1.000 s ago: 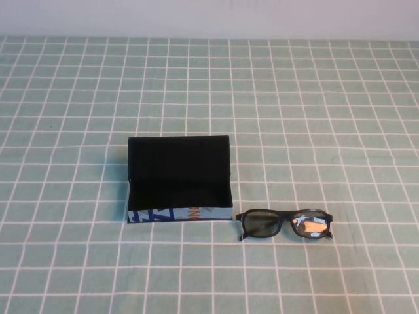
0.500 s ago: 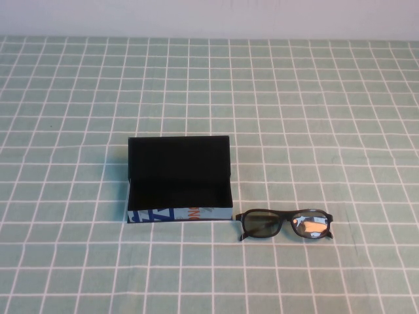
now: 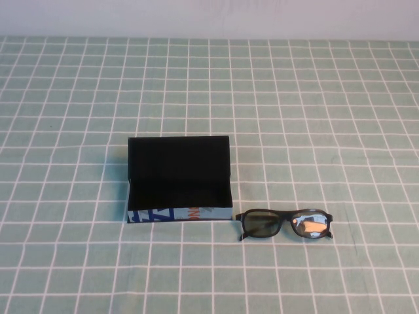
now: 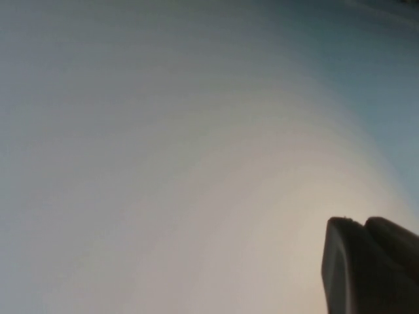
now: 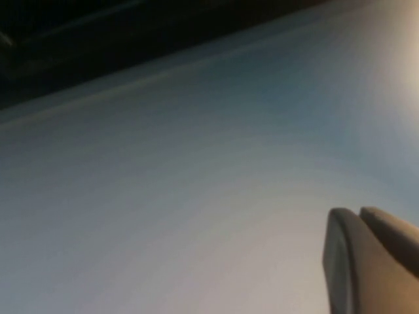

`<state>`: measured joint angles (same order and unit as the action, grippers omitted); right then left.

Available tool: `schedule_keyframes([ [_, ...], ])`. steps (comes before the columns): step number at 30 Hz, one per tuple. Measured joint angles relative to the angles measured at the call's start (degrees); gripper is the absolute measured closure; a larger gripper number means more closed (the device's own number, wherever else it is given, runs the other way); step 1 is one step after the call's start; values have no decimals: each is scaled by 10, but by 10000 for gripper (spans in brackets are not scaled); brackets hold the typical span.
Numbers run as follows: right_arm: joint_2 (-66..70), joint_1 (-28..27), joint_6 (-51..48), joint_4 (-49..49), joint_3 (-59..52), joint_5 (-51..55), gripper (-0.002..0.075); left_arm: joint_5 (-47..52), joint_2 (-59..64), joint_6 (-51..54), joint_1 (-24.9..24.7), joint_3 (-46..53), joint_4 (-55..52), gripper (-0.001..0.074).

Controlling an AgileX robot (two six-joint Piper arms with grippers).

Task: Return glasses to glasses case

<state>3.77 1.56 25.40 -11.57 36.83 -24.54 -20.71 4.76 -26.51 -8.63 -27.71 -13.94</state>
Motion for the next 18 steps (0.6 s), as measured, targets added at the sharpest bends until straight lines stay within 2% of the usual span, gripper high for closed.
schedule_keyframes([
  [6,105,0,1,-6,123,232,737,250,101,0,0,-122,-28,734],
  [12,221,0,1,-1,162,449,737,447,194,0,0,-138,-29,734],
  [14,258,0,1,0,158,484,737,489,218,0,0,-138,-28,734],
  [18,318,0,1,59,149,472,737,521,256,0,0,-138,-29,734],
])
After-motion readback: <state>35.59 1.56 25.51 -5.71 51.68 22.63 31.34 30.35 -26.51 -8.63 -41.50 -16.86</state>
